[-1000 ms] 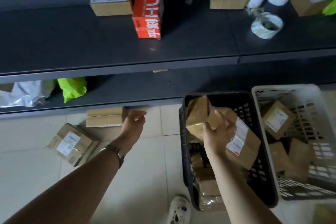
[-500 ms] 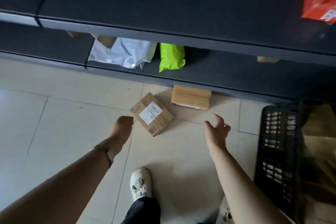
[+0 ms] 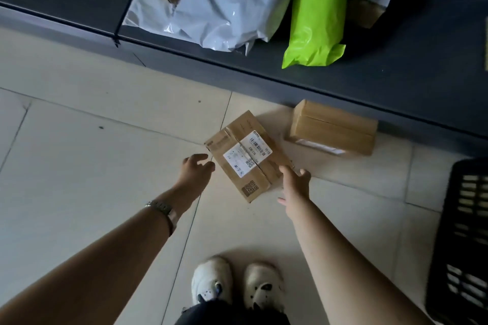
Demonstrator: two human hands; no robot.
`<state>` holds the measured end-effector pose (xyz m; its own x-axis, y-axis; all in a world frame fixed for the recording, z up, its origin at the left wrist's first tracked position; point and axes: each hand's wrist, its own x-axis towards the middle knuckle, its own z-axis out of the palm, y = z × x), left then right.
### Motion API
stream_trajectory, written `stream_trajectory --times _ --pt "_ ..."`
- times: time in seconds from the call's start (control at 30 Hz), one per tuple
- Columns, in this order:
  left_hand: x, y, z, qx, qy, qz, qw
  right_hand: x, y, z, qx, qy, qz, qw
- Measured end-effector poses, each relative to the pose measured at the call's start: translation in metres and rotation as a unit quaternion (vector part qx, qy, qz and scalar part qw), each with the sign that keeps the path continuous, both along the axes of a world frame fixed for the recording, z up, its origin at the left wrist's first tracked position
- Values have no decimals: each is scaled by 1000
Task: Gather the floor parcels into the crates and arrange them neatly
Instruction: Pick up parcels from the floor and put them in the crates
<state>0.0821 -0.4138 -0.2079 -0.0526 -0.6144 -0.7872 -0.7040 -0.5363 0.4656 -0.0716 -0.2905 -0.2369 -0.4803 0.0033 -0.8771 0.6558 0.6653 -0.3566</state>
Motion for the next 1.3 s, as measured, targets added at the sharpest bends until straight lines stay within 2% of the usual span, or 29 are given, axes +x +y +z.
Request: stream_trajectory --times 0.13,0.27,0.37,0.57,0.67,0.83,1.03,1.13,1.23,1.3 --pt "-24 -23 -35 -54 23 -39 997 -2 -9 -39 -36 4 -19 999" --pt "-42 -43 -45 29 44 -85 995 -8 -8 -52 -63 -38 -61 995" --pt "-57 -35 -29 16 42 -62 997 -8 13 -41 -44 -14 -119 992" --pt "-93 21 57 -74 24 -155 985 -15 101 49 -37 0 -277 960" --pt "-124 53 117 -99 6 -232 968 -41 144 111 -59 51 -298 951" --pt "-185 114 215 -9 167 -214 963 -108 202 215 -108 108 -264 953" --pt "-266 181 322 4 201 -319 926 -165 286 342 -157 126 -393 897" --pt "-322 242 383 -3 216 -425 879 -189 346 373 -125 101 -409 898" --pt "-380 320 426 -19 248 -496 832 -213 414 417 -154 97 -456 871" --pt "-422 376 432 -46 263 -541 797 -239 471 409 -139 123 -494 850"
